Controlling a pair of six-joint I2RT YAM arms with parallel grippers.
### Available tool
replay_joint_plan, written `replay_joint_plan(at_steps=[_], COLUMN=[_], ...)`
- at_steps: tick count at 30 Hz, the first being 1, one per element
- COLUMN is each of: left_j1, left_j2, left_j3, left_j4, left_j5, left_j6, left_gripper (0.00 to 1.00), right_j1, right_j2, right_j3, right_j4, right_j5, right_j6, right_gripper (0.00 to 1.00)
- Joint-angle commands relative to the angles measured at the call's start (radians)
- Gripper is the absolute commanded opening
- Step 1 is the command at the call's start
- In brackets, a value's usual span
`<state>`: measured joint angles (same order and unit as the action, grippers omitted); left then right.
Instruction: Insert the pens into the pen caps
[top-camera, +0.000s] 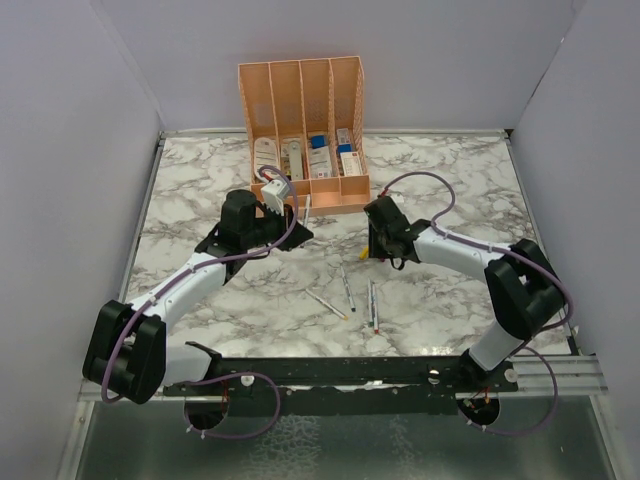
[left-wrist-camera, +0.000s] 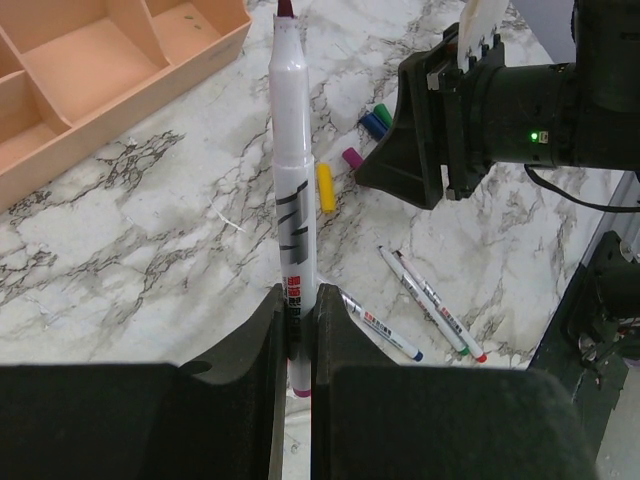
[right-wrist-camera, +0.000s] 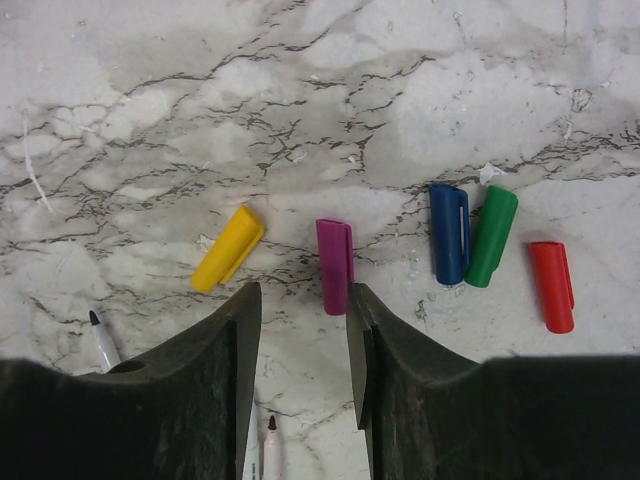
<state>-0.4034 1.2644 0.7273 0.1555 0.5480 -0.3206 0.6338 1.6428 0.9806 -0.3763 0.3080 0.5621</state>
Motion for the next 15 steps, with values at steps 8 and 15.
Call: replay_joint_plan(at_steps=[8, 15], left_j1=[-0.007, -0.007], left_j2=[0.008, 0.020], left_j3=[0.016, 0.028], left_j4=[0.032, 0.020], left_j5=[0.052, 0.046], left_j6=[0.026, 0.035], left_gripper=[0.00, 0.00], right_j1=[0.000, -0.016], right_j2=[0.058, 0.077], right_j3=[0.046, 0.046], right_j4=[-0.028, -0.009], right_j5=[0.079, 0.060], right_j6=[0.017, 0.013], right_gripper=[0.40, 0.39])
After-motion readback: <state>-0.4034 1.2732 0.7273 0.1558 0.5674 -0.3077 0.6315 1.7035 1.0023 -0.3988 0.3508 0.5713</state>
